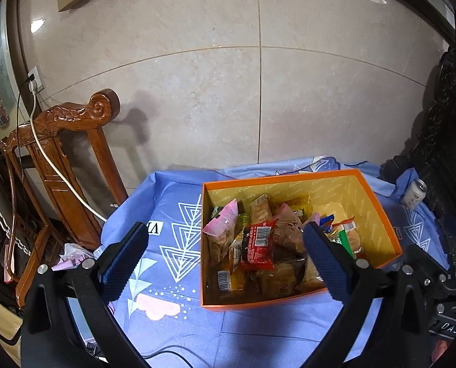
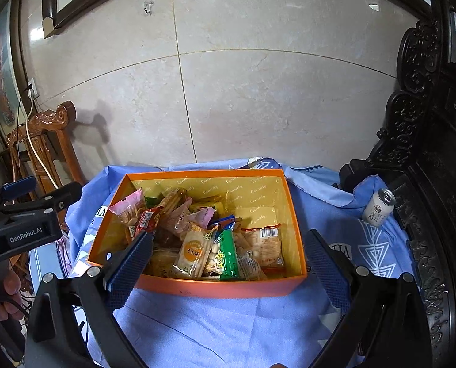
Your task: Organize snacks
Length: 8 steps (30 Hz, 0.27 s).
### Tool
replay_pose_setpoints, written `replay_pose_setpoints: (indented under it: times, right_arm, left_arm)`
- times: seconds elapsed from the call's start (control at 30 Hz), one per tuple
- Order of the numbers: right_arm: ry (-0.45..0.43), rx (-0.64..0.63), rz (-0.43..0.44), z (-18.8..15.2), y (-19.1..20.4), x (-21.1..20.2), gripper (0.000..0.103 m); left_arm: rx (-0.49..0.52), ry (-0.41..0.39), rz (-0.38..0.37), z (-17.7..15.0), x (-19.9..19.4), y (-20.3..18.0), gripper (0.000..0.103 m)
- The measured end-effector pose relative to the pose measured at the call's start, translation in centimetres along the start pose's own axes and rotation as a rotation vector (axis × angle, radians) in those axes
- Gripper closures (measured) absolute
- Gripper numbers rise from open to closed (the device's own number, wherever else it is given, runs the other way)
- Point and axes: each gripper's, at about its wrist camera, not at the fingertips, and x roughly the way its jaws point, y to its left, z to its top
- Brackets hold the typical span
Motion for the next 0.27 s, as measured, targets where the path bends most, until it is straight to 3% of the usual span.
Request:
replay_pose_setpoints:
  times: [0.27]
  right_arm:
    - [0.001,0.004,0.002,0.01,0.09,-0.2,0.003]
  left_arm:
    - [0.011,0.017,-0.014,-0.08,0.01,-0.11,0.004]
